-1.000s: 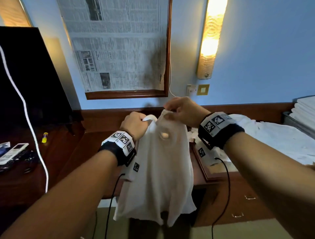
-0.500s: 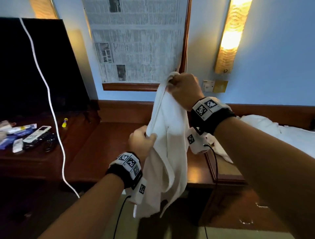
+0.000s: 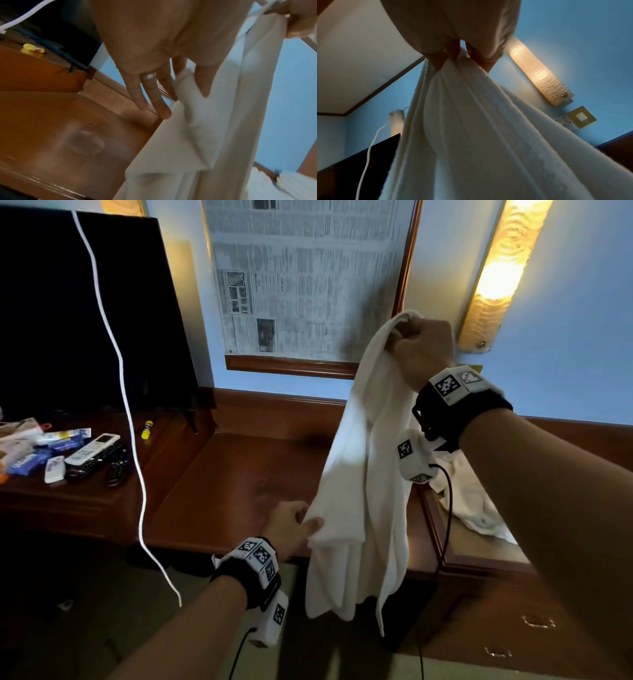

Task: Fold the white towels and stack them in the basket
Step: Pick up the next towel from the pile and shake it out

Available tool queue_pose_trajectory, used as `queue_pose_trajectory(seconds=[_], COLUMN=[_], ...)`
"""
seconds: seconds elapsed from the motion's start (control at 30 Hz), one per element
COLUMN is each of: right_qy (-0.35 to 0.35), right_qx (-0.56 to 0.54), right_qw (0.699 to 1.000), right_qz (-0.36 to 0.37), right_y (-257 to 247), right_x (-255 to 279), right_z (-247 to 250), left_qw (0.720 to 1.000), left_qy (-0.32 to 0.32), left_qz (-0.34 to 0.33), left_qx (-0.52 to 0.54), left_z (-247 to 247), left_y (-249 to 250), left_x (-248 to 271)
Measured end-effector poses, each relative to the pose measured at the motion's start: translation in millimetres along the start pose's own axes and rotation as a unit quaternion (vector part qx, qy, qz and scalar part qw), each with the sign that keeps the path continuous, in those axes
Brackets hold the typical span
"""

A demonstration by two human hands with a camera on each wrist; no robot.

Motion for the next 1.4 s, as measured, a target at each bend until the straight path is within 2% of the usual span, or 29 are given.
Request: queue_pose_trajectory(seconds=[0.07, 0.2, 0.37, 0.5, 0.6, 0.67, 0.77, 0.93, 1.0, 1.1, 1.27, 1.4], right_qy=[0.008, 0.048, 0.066, 0.07, 0.063, 0.046, -0.008, -0.149, -0.172, -0.113, -0.06, -0.015], right_qx=[0.012, 0.044, 0.121, 0.102, 0.053, 0.031, 0.046, 0.105, 0.131, 0.18, 0.243, 0.223], right_qw=[1.0, 0.997, 0.986, 0.982, 0.981, 0.98, 0.976, 0.956, 0.948, 0.944, 0.912, 0.908], right_qz=[-0.013, -0.039, -0.09, -0.143, -0.177, -0.19, -0.214, -0.229, -0.234, -0.252, -0.324, -0.353], right_y=[0.6, 11.7, 36.7, 54.9, 62.4, 65.9, 81.9, 122.4, 148.0, 193.6, 271.9, 301.0], right_x=[-1.2, -4.5, 2.5, 17.9, 27.8, 33.9, 41.7, 70.9, 90.3, 116.5, 175.0, 195.5], right_z=[0.6, 10.9, 26.5, 24.6, 22.2, 19.8, 8.8, -22.4, -33.5, -32.6, -22.4, -16.8], left_qw=[1.0, 0.998, 0.972, 0.948, 0.929, 0.936, 0.949, 0.952, 0.956, 0.957, 0.957, 0.933], left_qy=[-0.027, 0.026, 0.209, 0.293, 0.337, 0.313, 0.272, 0.264, 0.258, 0.261, 0.228, 0.269], left_qz=[0.008, -0.006, -0.065, -0.122, -0.136, -0.102, -0.066, -0.019, 0.019, 0.072, 0.18, 0.233], left_qx=[-0.011, -0.054, -0.085, -0.025, 0.077, 0.126, 0.143, 0.153, 0.139, 0.101, -0.017, -0.053], left_z=[2.5, 48.7, 153.5, 203.9, 223.9, 224.7, 226.1, 241.3, 241.1, 243.5, 258.0, 271.9], left_y=[-8.7, -8.2, 13.1, 38.9, 41.6, 31.1, 17.8, -11.0, -31.7, -67.9, -154.2, -182.7], left_x=[-0.5, -14.2, -27.1, -40.5, -51.6, -56.6, -58.9, -60.7, -58.5, -48.7, -11.8, 13.6])
Point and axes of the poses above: each hand's wrist, its own x-axis away from the middle knuckle, its own z-axis out of the back of the hand, y = z × x, the point moved 5 cm from there along -x, towards the middle knuckle, and after that the axes turned 12 degrees about -z, right-handed, at the moved point
